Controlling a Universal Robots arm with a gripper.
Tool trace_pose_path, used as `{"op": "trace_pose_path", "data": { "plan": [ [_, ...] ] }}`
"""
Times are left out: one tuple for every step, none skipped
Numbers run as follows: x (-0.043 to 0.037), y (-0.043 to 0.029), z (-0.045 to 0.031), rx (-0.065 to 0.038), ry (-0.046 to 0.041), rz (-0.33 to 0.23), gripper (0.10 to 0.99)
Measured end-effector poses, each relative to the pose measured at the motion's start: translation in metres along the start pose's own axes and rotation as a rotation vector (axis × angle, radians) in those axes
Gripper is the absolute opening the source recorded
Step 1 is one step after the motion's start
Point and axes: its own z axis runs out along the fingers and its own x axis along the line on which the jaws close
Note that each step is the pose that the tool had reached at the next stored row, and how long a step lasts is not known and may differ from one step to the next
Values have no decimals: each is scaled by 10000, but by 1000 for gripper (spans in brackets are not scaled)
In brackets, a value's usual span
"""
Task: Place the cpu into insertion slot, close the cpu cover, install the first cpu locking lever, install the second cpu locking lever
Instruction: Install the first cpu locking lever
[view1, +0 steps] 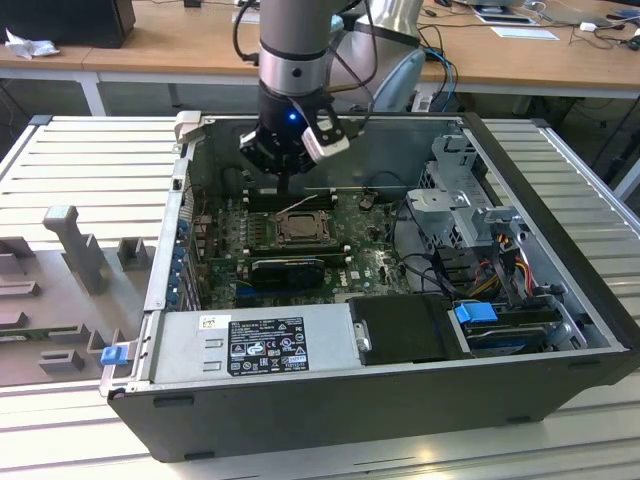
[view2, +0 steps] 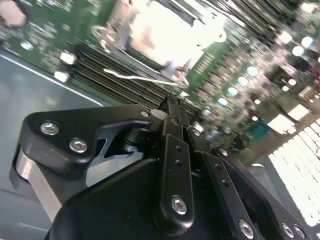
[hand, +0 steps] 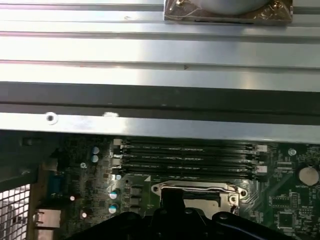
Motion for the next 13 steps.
{"op": "trace_pose_path", "data": {
  "plan": [
    [-51, -2, 2, 1, 2, 3, 106],
    [-113, -5, 4, -6, 0, 0, 106],
    [-142, -8, 8, -72, -9, -4, 106],
    [-142, -7, 9, -179, -34, -10, 106],
    [-142, -8, 9, -285, -62, -16, 106],
    [-142, -9, 9, -439, -111, -28, 106],
    [-141, -10, 10, -493, -183, -35, 106],
    [-140, -11, 11, -489, -373, -61, 106],
    [-139, -11, 13, -485, -486, -75, 106],
    [-138, -11, 27, -485, -546, -81, 106],
    [-138, -10, 49, -483, -548, -82, 106],
    [-140, -6, 69, -481, -549, -82, 106],
    [-141, -1, 89, -482, -549, -82, 106]
  ]
}}
